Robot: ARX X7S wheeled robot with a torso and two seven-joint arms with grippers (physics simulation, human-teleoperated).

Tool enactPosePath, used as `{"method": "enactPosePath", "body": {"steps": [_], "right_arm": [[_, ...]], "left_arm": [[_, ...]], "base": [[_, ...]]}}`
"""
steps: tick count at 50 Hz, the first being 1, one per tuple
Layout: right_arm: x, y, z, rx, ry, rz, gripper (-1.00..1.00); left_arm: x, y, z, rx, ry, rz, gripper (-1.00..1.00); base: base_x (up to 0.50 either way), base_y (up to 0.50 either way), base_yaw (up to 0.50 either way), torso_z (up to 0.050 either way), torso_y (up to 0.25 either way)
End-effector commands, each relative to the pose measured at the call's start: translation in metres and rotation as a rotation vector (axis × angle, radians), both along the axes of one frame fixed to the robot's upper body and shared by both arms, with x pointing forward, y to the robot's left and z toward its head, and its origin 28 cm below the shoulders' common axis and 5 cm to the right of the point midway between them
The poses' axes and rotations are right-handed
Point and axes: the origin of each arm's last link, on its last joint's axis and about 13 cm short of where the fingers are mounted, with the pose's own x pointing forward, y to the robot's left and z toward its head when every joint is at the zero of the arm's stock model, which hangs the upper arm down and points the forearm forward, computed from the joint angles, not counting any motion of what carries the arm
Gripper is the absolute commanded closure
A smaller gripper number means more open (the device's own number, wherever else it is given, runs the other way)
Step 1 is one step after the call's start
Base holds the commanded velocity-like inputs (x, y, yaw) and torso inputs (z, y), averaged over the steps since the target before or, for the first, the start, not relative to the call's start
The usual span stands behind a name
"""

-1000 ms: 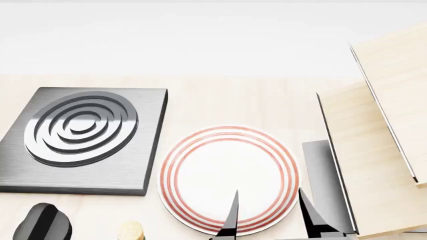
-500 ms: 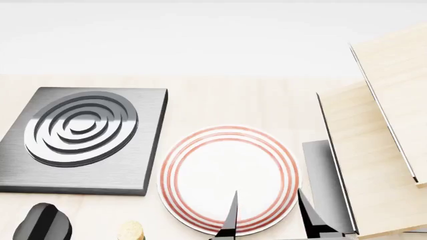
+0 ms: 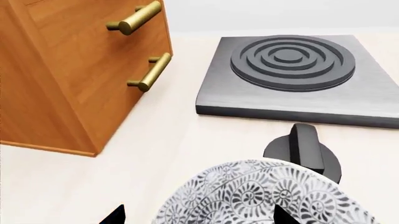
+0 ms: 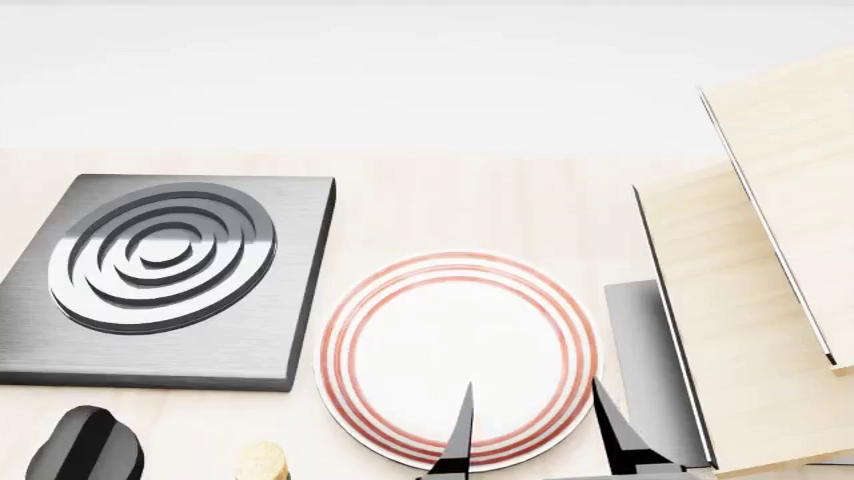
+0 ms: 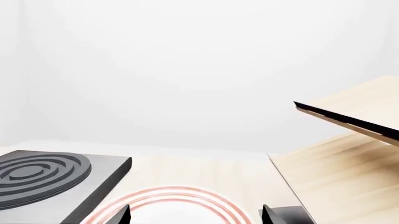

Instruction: Pick up the akita bowl and put it on the plate.

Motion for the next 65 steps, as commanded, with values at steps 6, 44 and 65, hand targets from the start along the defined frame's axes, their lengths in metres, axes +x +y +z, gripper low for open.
{"method": "enactPosePath", "body": {"steps": [6,44,65], "right_arm": [[0.0,0.0,0.0,-0.001,0.001,0.0,-1.0],[-0.001,0.001,-0.002,-0.002,0.003,0.003,-1.0],[0.0,0.001,-0.001,-0.002,0.003,0.003,-1.0]], "left_arm": [[-0.002,0.002,0.0,-0.003,-0.001,0.016,-1.0],[0.0,0.005,-0.012,0.014,0.055,0.038,-1.0],[0.002,0.004,-0.016,0.026,0.099,0.029,-1.0]], "base": [[0.0,0.0,0.0,0.0,0.0],[0.0,0.0,0.0,0.0,0.0],[0.0,0.0,0.0,0.0,0.0]]}}
